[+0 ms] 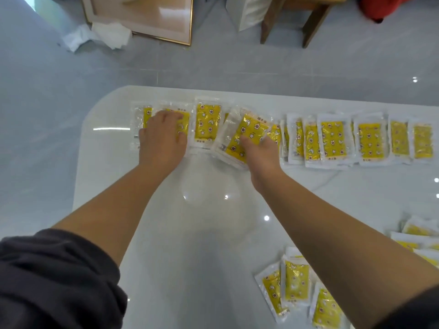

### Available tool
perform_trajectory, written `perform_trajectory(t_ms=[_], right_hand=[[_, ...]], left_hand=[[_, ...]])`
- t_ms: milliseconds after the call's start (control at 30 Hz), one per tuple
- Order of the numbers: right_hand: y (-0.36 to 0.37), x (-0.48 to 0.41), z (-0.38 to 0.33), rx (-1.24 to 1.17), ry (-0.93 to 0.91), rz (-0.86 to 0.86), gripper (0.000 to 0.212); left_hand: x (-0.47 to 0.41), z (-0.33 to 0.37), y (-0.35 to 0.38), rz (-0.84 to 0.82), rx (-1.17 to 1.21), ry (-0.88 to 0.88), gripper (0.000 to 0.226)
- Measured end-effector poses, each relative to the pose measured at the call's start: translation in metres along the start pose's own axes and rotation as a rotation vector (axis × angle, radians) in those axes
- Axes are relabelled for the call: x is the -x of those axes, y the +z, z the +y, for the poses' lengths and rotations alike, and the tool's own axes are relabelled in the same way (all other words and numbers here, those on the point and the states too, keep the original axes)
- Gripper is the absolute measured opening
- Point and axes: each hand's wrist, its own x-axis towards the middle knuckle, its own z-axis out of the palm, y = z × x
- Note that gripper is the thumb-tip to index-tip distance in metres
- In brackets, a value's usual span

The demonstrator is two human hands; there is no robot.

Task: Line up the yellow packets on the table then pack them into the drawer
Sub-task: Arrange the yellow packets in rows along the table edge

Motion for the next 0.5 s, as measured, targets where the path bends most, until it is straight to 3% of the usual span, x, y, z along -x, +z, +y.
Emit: perform_trajectory(t_ms=[67,100,133,167,233,267,367,500], right_hand=[[0.003,0.001,-0.007,0.001,0.007,-0.037,0.009],[0.006,0.003,-0.010,0.004,0.017,-0.051,0.023],[0.011,0.001,-0.009,0.015,0.027,-0.069,0.041],[0.014,-0.001,-0.009,0.012,0.033,-0.101,0.046],[0.017,-0.003,-0.012,0.018,0.037,-0.129,0.016],[0.018,-0.004,-0.014,0.035,0.030,-0.125,0.005],[0.012,-0.014,-0.022,0.145,-0.046,-0.018,0.012],[0.003,-0.026,-0.026,0.480,-0.193,0.082,0.032]], left_hand=[[-0.001,0.011,-0.003,-0.154,0.401,-0.133,0.029],[-0.001,0.017,-0.005,-0.260,0.600,-0.235,0.029],[-0.001,0.022,-0.007,-0.347,0.733,-0.320,0.031],[-0.001,0.024,-0.008,-0.400,0.790,-0.367,0.028],[-0.002,0.021,-0.010,-0.344,0.762,-0.388,0.009],[-0.005,0.016,-0.012,-0.276,0.718,-0.402,0.012],[-0.016,-0.005,-0.017,-0.091,0.541,-0.424,0.017],[-0.021,-0.022,-0.016,-0.007,0.202,-0.364,0.010]])
